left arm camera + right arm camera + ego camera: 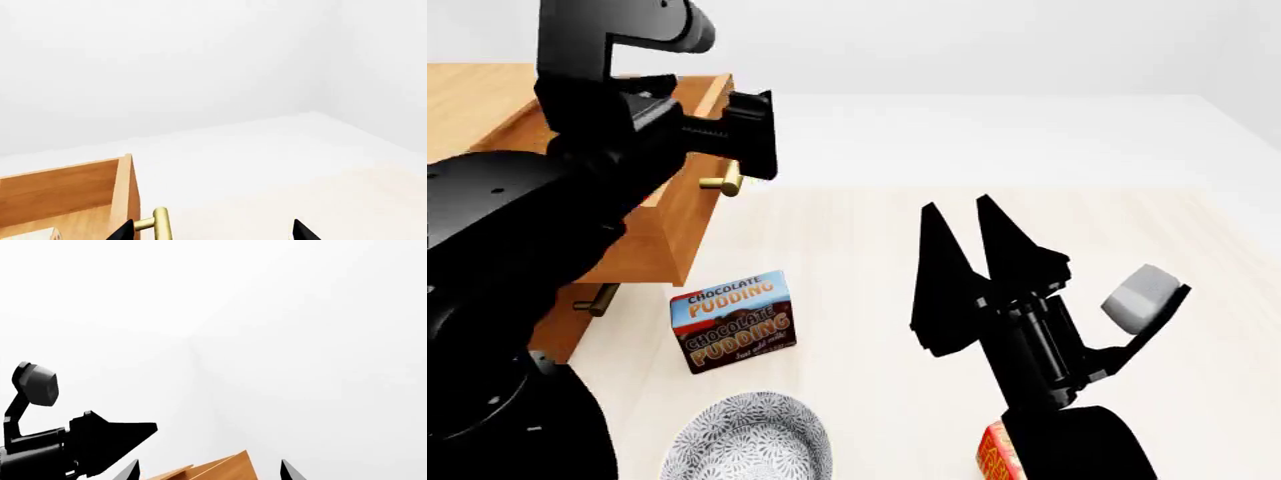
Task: Put the butter at the front in the top drawer of the cabinet and close it.
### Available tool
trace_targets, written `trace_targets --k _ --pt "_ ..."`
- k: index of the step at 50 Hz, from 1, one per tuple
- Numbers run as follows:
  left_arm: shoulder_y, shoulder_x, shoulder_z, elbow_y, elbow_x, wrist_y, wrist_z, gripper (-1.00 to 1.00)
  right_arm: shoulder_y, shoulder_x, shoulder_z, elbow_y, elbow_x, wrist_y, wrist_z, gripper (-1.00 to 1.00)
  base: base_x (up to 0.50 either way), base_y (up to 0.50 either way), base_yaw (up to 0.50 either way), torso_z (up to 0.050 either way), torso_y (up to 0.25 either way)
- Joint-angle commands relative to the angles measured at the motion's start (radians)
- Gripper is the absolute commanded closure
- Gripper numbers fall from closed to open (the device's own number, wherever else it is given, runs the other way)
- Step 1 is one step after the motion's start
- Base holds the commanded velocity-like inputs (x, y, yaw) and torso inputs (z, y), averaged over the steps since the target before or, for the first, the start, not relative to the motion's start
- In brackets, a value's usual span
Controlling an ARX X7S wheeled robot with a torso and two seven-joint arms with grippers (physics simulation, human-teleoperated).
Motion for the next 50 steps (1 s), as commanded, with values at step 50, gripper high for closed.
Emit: trace_targets --k 50 --pt "0.531 0.018 0.26 -0.029 0.013 0.559 -0.149 -1.0 -0.009 0.009 0.007 0.024 0.003 -0.027 0.022 -1.0 0.0 0.0 0.0 0.0 0.0"
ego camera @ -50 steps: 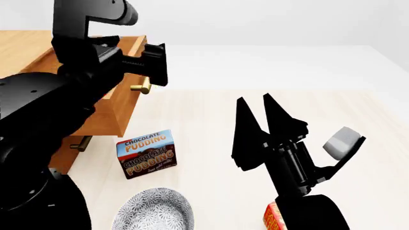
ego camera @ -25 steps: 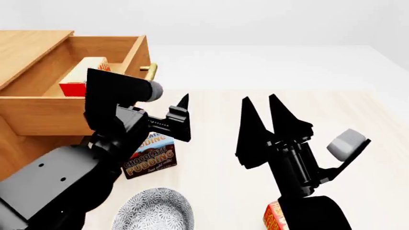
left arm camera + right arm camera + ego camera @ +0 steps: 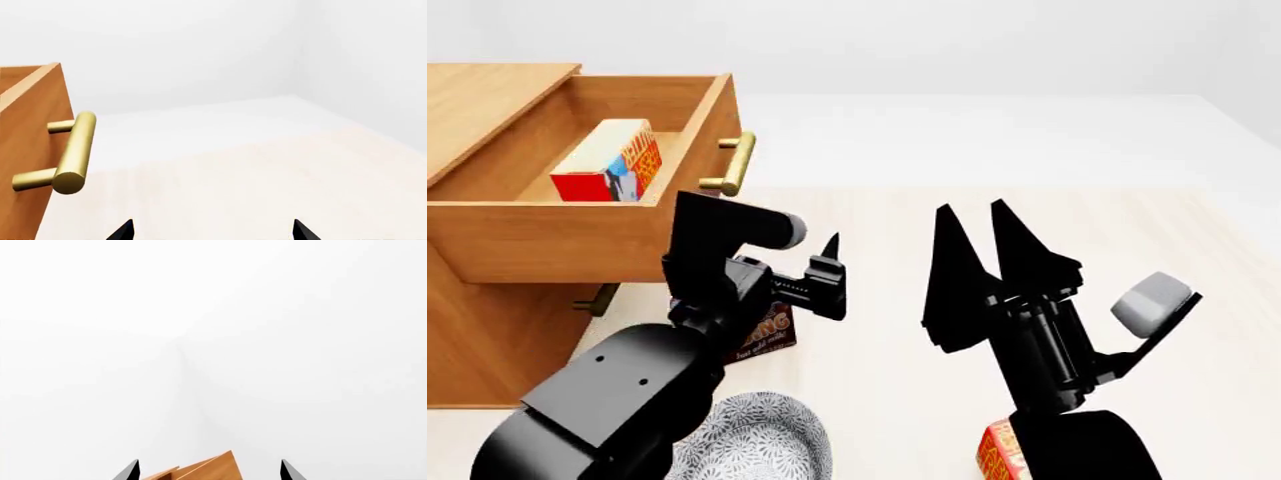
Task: Put the butter at the front in the top drawer of the cabinet and close it.
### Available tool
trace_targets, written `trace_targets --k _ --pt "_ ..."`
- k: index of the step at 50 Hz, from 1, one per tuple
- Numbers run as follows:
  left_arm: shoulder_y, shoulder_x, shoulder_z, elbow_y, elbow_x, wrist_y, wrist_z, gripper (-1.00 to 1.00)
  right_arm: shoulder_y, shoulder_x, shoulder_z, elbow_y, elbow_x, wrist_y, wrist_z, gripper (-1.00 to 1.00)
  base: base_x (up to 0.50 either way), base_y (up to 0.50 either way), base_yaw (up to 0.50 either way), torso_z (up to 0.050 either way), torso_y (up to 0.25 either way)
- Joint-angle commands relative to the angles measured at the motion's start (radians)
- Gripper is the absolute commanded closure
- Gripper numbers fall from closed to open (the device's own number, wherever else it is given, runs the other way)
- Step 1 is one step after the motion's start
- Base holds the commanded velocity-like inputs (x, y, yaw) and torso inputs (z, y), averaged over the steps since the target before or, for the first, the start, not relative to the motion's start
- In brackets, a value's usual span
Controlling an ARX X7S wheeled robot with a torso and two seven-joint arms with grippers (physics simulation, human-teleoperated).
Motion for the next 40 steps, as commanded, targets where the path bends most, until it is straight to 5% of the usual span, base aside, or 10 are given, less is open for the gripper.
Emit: trace_targets --k 1,40 --pt "0.011 0.009 0.075 -0.101 0.078 0.114 -0.022 -1.0 0.004 -0.002 -0.003 0.008 0.003 -0.002 -0.001 -1.0 0.0 0.0 0.0 0.0 0.0" --pt "-0.021 0.039 0.079 -0.274 0.272 0.254 -0.291 -1.0 0.005 0.008 -0.013 -0.001 0.005 -0.005 0.009 -1.0 0.0 0.0 0.0 0.0 0.0"
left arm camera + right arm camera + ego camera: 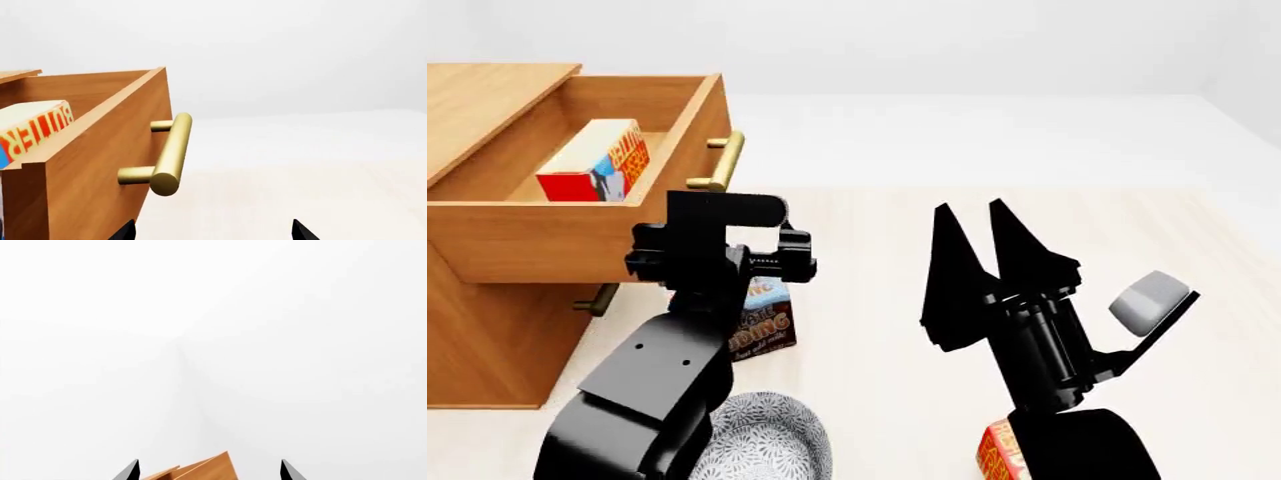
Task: Put the butter at the front in the top drawer of the cabinet and close it.
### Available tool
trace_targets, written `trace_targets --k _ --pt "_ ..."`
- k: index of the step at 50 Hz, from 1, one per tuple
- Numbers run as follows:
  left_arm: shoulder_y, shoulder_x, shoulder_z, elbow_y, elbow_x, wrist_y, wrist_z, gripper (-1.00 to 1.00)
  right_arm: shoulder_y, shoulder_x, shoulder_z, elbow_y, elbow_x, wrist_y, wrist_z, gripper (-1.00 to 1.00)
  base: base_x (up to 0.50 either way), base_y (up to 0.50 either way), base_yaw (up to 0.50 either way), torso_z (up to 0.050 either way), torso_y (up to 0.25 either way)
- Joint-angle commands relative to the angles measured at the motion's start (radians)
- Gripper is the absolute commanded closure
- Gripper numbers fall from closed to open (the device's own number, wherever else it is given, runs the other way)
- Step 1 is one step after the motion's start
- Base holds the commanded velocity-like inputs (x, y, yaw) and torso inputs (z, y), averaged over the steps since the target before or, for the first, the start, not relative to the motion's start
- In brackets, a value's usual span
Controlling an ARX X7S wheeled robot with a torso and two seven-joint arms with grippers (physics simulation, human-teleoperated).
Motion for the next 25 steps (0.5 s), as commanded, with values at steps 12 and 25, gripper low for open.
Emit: trace_targets --k 12,25 --pt "-0.033 -0.003 -0.033 -0.111 0.077 0.047 -0.142 -1.0 -0.001 0.001 -0.006 0.005 0.002 -0.006 -0.002 -1.0 0.0 0.0 0.0 0.0 0.0" --pt "-0.061 -0.017 -0.076 -0.187 0.106 0.096 -0.208 -1.0 -0.004 0.004 -0.007 0.007 0.006 -0.011 -0.005 -1.0 0.0 0.0 0.0 0.0 0.0"
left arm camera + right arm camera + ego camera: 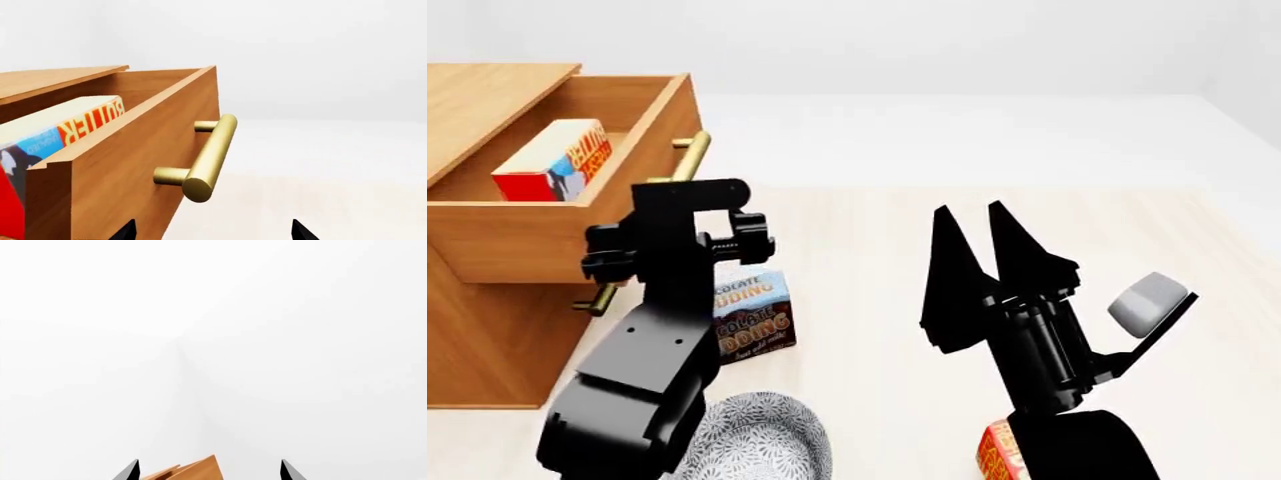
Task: Put the butter at the front in the top drawer of the cabinet and close it.
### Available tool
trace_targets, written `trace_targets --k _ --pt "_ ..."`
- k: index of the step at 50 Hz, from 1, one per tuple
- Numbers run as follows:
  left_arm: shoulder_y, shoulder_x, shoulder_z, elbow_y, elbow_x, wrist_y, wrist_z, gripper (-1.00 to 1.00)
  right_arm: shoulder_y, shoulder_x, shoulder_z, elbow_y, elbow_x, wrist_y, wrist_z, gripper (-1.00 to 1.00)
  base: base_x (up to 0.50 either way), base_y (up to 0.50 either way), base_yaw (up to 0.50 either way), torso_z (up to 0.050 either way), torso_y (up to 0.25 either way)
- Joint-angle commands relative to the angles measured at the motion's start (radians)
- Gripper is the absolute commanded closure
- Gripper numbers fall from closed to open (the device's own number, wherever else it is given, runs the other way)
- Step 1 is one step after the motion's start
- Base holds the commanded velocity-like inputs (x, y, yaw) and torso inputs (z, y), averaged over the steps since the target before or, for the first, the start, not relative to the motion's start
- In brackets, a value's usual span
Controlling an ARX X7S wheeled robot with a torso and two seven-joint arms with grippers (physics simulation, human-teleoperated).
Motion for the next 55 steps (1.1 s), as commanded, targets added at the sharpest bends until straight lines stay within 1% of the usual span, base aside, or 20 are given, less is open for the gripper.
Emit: trace_targets --k 1,16,22,41,55 --pt "-0.024 -0.016 -0.041 -0.07 0.047 0.036 -0.067 -1.0 -0.002 0.002 -0.002 0.001 0.002 -0.003 -0.001 -1.0 0.0 0.0 0.0 0.0 0.0" --pt "-0.066 -0.037 -0.092 -0.227 0.085 0.145 -0.14 -1.0 0.007 -0.003 -0.009 0.01 -0.003 -0.005 0.002 -1.0 0.0 0.0 0.0 0.0 0.0" --pt "-0.088 -0.05 -0.093 -0.293 0.112 0.185 -0.168 -1.0 0.005 -0.001 -0.01 0.009 -0.004 -0.006 0.003 -1.0 0.0 0.0 0.0 0.0 0.0" --pt "-0.164 -0.088 -0.138 -0.483 0.135 0.258 -0.226 -1.0 0.013 -0.003 -0.019 0.015 -0.009 -0.007 0.008 -1.0 0.0 0.0 0.0 0.0 0.0" --pt "-0.243 -0.117 -0.144 -0.621 0.165 0.295 -0.266 -1.0 0.003 0.001 -0.018 0.02 -0.001 -0.016 -0.001 -1.0 0.0 0.0 0.0 0.0 0.0"
